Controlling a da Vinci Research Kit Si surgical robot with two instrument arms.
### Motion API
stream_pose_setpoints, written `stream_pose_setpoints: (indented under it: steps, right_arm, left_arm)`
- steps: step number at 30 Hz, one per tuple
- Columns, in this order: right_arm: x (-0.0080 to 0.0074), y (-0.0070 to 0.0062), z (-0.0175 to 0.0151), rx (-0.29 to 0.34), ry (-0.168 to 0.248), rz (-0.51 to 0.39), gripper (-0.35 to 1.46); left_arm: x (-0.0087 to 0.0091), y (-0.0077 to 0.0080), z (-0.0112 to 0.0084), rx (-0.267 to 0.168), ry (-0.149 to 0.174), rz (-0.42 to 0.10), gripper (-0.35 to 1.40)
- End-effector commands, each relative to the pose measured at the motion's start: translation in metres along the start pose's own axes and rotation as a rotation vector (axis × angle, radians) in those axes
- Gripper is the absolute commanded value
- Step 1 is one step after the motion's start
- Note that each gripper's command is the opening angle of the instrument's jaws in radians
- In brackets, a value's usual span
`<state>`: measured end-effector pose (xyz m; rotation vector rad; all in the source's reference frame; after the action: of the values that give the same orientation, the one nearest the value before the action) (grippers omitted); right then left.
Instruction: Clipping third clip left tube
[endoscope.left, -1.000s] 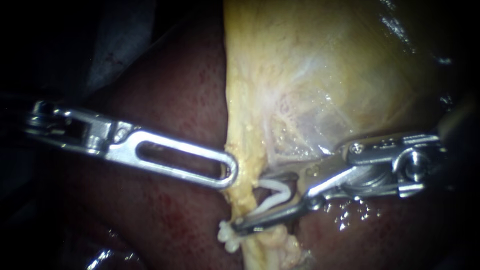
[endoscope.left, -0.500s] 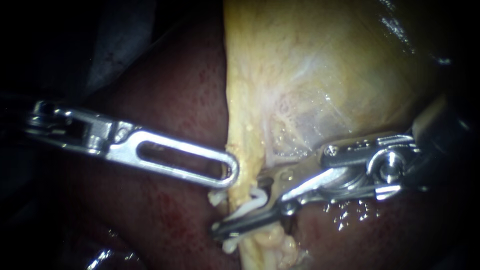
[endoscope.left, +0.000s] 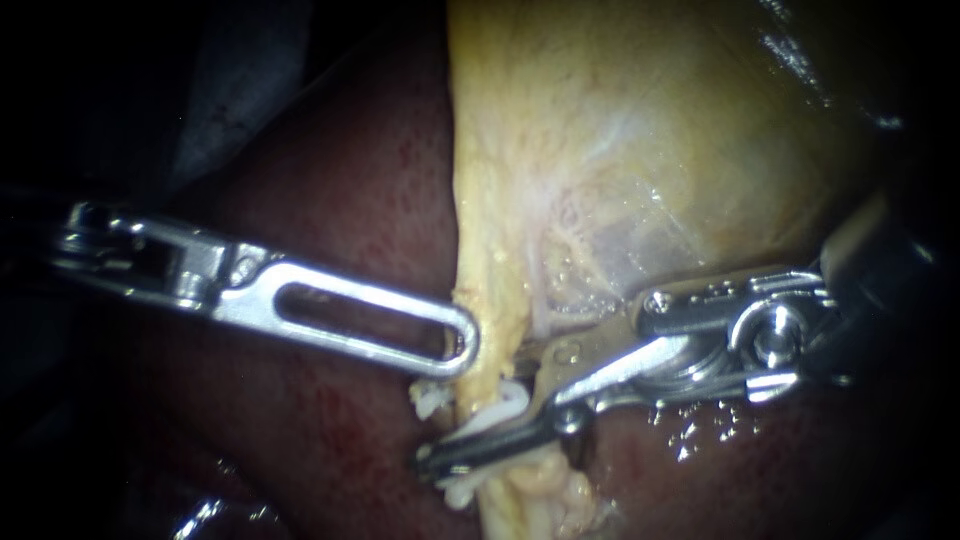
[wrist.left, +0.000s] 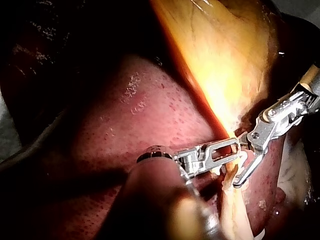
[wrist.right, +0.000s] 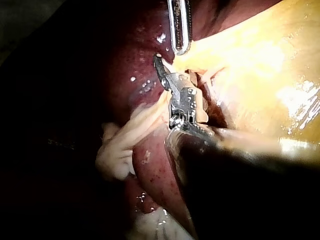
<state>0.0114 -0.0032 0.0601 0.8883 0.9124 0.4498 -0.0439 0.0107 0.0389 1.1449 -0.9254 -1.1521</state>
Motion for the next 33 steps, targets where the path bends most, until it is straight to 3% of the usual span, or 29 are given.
stream_pose_setpoints:
  steps: [1, 10, 16, 19, 20, 24, 33]
  right_arm:
    - [0.0002, 0.0000, -0.0002, 0.002, 0.000, 0.000, 0.38]
    - [0.0015, -0.0002, -0.0013, 0.005, 0.007, 0.008, 0.38]
    - [0.0013, -0.0002, -0.0012, 0.002, 0.007, 0.006, 0.35]
    - [0.0013, -0.0002, -0.0012, 0.003, 0.009, 0.024, 0.18]
    - [0.0013, -0.0002, -0.0012, 0.001, 0.011, 0.036, 0.04]
    - [0.0010, -0.0002, -0.0014, 0.004, 0.013, 0.075, -0.25]
    - [0.0008, -0.0002, -0.0014, 0.005, 0.013, 0.085, -0.33]
  left_arm:
    - [0.0000, 0.0000, 0.0000, 0.000, 0.000, 0.000, -0.35]
    - [0.0000, 0.0000, 0.0000, 0.000, 0.000, 0.000, -0.35]
    - [0.0000, 0.0001, 0.0000, 0.000, 0.000, 0.001, -0.35]
    - [0.0000, 0.0001, 0.0000, 0.000, 0.000, 0.001, -0.35]
    - [0.0000, 0.0001, 0.0000, 0.000, 0.000, 0.001, -0.35]
    - [0.0000, 0.0001, 0.0000, 0.000, 0.000, 0.001, -0.35]
    - [0.0000, 0.0001, 0.0001, 0.000, 0.000, 0.001, -0.35]
